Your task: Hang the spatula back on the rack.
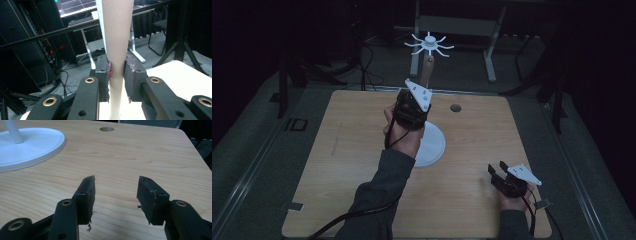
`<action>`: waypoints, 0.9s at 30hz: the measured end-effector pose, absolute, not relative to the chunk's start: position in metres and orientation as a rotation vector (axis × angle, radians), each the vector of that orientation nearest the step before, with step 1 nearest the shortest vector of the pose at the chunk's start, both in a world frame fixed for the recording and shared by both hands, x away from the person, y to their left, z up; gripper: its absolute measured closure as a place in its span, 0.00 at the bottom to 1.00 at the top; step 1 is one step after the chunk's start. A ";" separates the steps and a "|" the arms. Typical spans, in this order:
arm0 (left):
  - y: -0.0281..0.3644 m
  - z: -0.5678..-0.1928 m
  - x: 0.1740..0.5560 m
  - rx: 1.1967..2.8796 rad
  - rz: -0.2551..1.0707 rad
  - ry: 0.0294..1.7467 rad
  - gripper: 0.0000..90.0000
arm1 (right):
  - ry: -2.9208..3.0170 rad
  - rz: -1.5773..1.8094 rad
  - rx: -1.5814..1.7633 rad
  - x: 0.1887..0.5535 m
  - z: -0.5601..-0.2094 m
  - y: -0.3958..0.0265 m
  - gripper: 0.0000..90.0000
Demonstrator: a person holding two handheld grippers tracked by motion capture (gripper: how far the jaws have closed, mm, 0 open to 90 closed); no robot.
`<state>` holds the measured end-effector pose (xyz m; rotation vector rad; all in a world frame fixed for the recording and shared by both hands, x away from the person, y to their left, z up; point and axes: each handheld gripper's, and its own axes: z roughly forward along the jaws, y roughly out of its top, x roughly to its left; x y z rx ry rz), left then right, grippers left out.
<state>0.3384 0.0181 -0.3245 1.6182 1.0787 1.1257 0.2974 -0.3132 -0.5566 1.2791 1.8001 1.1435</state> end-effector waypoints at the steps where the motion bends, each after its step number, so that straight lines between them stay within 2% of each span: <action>1: 0.018 -0.324 0.339 1.616 1.126 1.077 0.82 | 1.800 1.143 1.279 0.297 -0.557 -0.313 0.54; 16: 0.015 -0.322 0.340 1.608 1.139 1.067 0.74 | 1.800 1.145 1.278 0.297 -0.557 -0.313 0.54; 24: 0.017 -0.320 0.342 1.614 1.114 1.055 0.77 | 1.800 1.148 1.280 0.297 -0.557 -0.313 0.54; 27: 0.018 -0.319 0.342 1.601 1.111 1.053 0.71 | 1.800 1.147 1.279 0.297 -0.557 -0.313 0.54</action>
